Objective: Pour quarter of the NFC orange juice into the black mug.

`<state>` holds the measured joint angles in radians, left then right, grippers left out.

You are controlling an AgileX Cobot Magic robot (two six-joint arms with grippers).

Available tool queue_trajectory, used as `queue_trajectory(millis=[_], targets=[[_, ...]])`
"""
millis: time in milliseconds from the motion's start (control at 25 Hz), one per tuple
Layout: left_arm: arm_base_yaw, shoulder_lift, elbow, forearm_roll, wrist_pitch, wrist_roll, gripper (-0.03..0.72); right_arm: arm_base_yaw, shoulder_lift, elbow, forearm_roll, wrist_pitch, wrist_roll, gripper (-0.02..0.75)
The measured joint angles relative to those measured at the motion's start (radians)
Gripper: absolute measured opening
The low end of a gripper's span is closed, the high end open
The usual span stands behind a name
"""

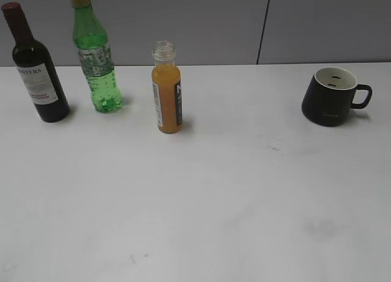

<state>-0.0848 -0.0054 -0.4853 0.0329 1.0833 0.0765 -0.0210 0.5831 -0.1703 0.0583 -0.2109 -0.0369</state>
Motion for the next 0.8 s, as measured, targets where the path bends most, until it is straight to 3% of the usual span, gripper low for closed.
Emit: queue_trajectory(millis=[160, 360, 800], targets=[[0.000, 0.000, 0.000, 0.000, 0.000, 0.000, 0.238, 0.000, 0.257, 0.003, 0.001, -0.248, -0.015, 0.641], [0.000, 0.000, 0.000, 0.000, 0.000, 0.000, 0.238, 0.000, 0.649, -0.012, 0.042, -0.562, -0.026, 0.651], [0.000, 0.000, 0.000, 0.000, 0.000, 0.000, 0.238, -0.004, 1.141, -0.159, 0.067, -0.836, -0.037, 0.652]])
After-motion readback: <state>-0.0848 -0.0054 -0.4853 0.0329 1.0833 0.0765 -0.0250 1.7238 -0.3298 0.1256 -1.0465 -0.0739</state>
